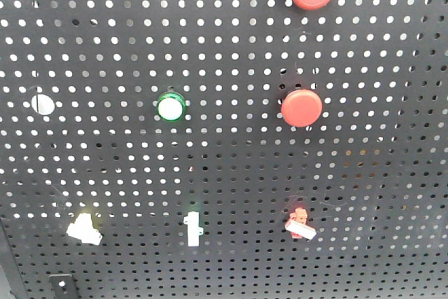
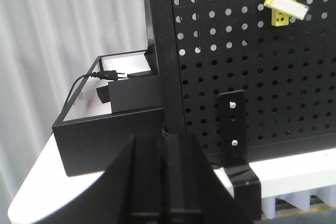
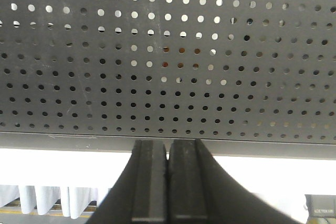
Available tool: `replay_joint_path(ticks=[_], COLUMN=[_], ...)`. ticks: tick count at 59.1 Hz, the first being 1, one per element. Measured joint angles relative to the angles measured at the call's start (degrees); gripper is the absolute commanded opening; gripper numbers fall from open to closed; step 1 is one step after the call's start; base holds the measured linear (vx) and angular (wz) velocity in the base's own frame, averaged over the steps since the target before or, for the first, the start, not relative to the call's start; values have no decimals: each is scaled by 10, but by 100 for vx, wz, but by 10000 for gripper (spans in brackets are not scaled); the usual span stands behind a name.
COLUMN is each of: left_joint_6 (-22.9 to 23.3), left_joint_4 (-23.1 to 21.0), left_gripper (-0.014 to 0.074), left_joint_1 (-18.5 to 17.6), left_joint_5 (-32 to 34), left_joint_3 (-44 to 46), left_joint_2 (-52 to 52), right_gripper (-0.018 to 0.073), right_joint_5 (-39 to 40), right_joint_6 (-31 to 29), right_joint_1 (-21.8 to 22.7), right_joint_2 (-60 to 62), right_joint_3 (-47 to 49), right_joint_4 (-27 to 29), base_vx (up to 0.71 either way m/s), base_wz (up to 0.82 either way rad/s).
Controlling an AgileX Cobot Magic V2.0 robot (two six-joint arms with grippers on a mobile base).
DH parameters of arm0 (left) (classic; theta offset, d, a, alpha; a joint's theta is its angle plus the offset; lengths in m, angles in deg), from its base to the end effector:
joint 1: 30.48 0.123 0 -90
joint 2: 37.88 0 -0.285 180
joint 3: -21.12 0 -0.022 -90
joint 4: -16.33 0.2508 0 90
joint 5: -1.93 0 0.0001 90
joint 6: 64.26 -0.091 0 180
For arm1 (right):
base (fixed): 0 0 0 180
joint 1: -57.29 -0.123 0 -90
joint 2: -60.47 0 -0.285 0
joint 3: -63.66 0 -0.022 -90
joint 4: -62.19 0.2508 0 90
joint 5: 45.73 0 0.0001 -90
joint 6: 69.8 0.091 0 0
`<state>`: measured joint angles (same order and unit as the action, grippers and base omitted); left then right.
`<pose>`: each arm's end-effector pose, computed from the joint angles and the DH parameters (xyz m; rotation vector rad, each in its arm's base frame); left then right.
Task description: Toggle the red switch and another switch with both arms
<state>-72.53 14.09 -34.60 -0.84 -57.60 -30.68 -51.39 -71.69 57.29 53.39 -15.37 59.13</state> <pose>0.0567 -0.0043 0.2005 0.1385 1.5417 0.0250 0.0569 -0.0005 0.1942 -0.0649 1.6007 -0.0711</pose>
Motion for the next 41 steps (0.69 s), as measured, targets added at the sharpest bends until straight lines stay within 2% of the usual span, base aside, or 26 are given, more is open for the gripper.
replay_joint_path(ticks=[8,16,22,33,41], left_joint_6=[0,0,0,4,7], left_joint_4=[0,0,0,0,-1], left_gripper=[2,2,2,2,2], left_joint_1=[0,0,0,0,0], left_joint_5=[8,50,107,226,218], left_joint_3=[0,0,0,2,70], left_joint_2=[0,0,0,0,0], right_gripper=[-6,-6,-6,-6,-6], right_joint_5=[0,2,27,136,117], right_joint_6=[0,0,0,1,1], right_joint_1=[0,0,0,0,0], right_joint_2=[0,0,0,0,-1], right_joint_3=[0,0,0,5,75], right_joint_4=[0,0,0,0,0], base_vx=[0,0,0,0,0], base_wz=[0,0,0,0,0])
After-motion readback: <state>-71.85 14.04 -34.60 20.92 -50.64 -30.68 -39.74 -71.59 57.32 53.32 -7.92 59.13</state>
